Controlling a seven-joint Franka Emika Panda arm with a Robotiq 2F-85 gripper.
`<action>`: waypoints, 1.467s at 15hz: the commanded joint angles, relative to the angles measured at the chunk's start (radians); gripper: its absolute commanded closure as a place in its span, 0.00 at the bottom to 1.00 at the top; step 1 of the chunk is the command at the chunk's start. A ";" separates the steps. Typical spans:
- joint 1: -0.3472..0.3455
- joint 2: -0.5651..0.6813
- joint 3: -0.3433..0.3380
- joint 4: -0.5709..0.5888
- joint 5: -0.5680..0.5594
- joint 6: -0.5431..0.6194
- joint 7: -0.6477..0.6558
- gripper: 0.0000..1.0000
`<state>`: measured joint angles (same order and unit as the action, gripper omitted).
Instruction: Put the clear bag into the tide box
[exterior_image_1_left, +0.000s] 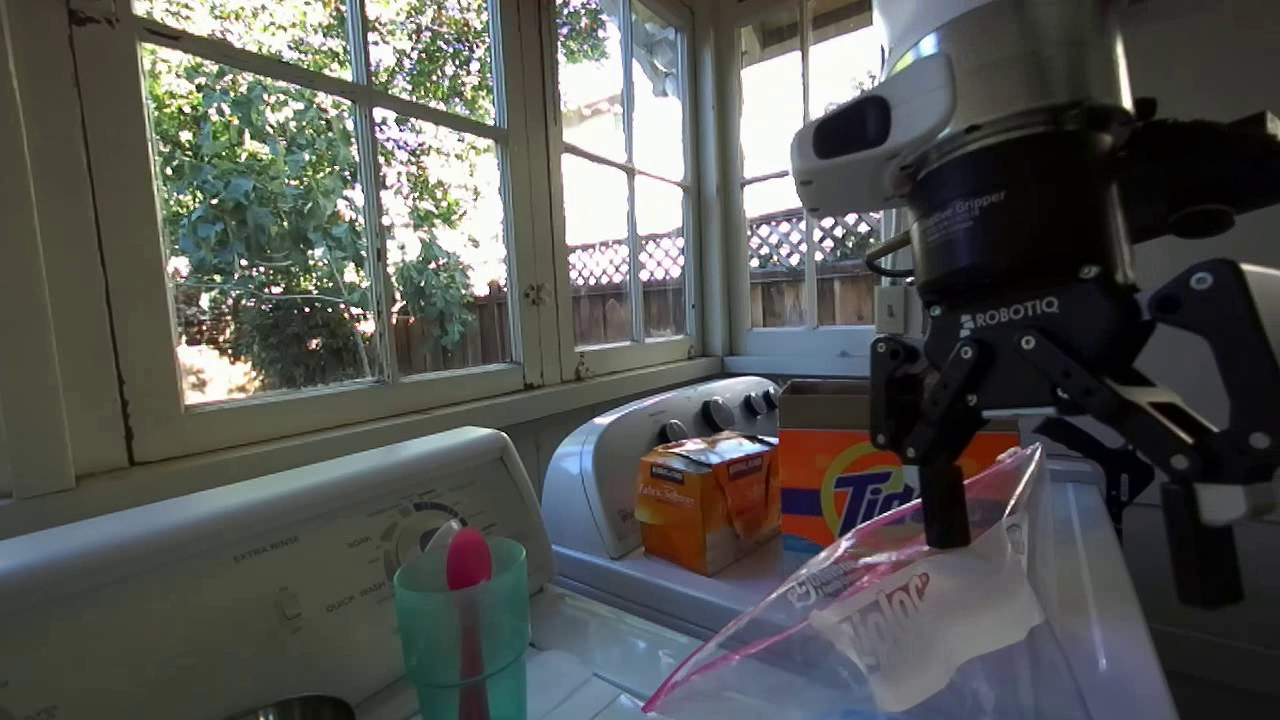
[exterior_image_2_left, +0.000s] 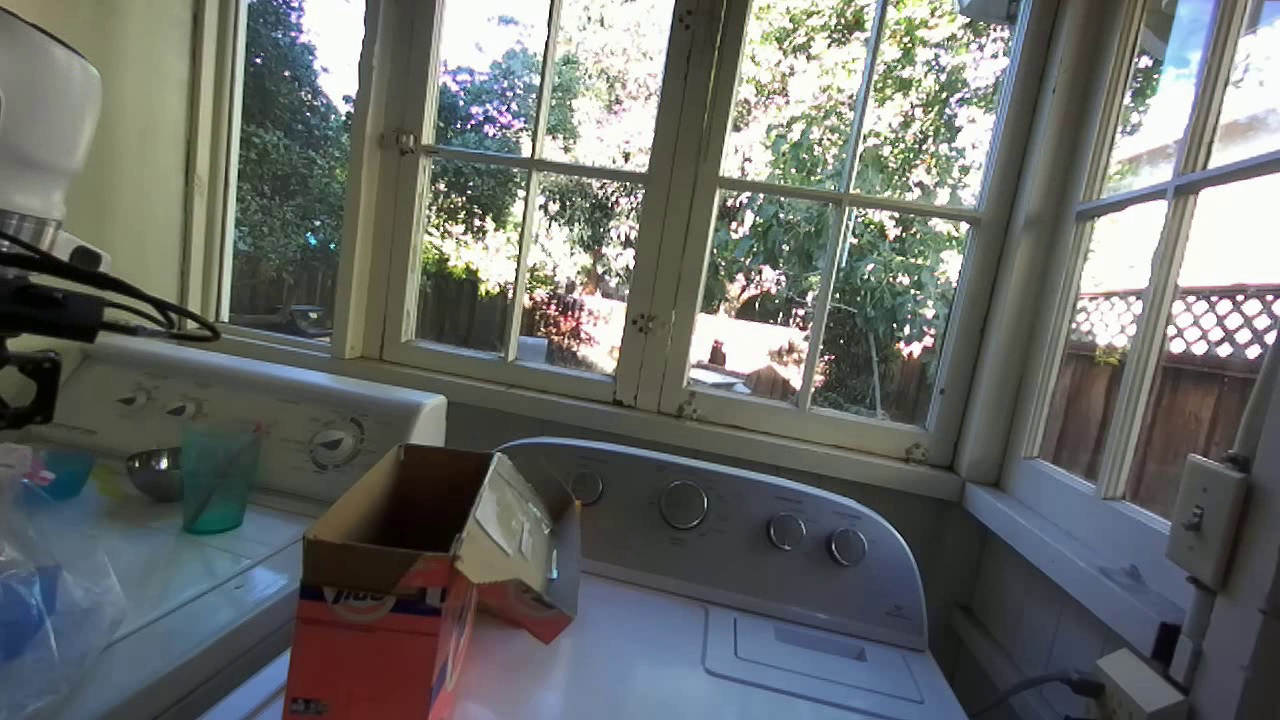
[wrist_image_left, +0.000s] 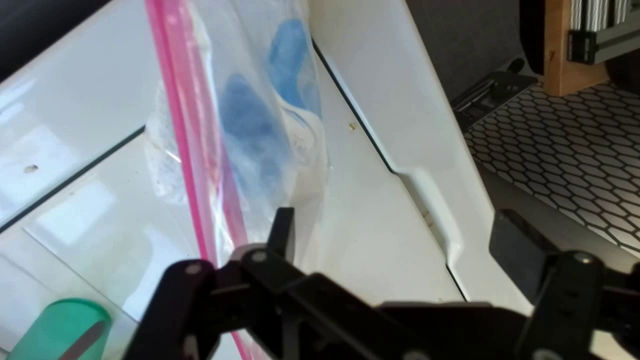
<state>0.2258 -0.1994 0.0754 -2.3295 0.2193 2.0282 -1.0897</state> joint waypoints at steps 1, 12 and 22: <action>-0.010 0.027 0.014 0.022 -0.040 0.013 -0.022 0.00; -0.030 0.054 0.036 0.086 -0.196 0.050 -0.028 0.00; -0.041 0.202 0.053 0.082 -0.180 0.102 -0.033 0.00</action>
<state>0.1926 -0.0375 0.1115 -2.2491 0.0507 2.1107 -1.1391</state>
